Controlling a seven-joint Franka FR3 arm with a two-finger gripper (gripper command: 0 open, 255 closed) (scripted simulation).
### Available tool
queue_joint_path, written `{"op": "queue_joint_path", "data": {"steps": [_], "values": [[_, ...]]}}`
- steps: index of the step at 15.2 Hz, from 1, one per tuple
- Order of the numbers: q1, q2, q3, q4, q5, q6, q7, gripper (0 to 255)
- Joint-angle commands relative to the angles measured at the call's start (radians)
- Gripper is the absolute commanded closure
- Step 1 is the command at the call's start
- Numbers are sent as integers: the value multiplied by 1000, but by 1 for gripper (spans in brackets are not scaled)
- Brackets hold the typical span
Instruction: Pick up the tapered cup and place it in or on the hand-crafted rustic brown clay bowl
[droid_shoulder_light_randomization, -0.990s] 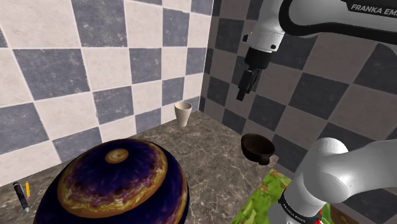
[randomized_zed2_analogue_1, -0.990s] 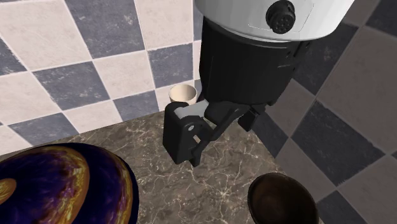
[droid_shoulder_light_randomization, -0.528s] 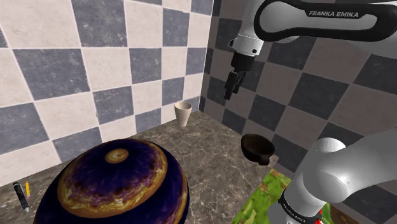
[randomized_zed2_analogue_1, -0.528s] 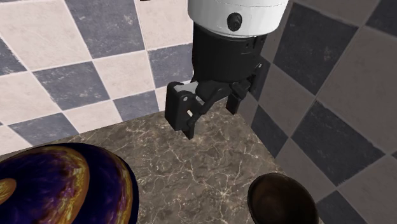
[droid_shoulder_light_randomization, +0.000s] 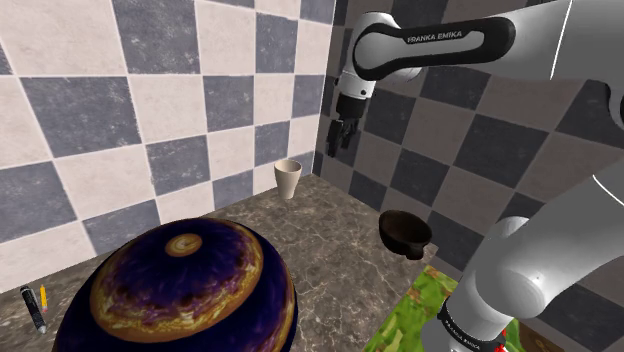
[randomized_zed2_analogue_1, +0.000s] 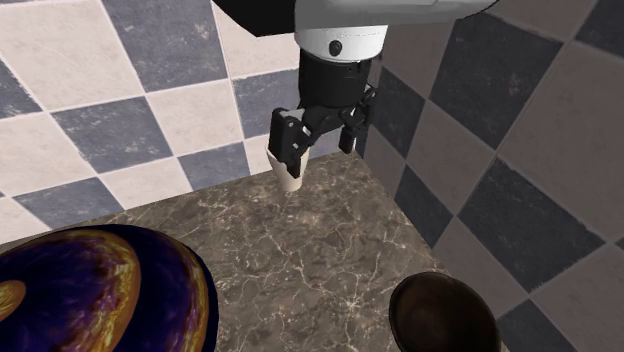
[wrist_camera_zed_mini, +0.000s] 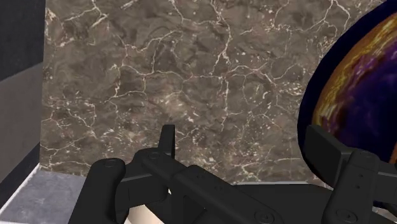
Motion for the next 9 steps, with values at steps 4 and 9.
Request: {"op": "queue_joint_path", "data": {"steps": [4,9], "values": [[-9,188,-30,113,18,59,-49,0],[-21,385,-51,264,48,87,-95,0]]}}
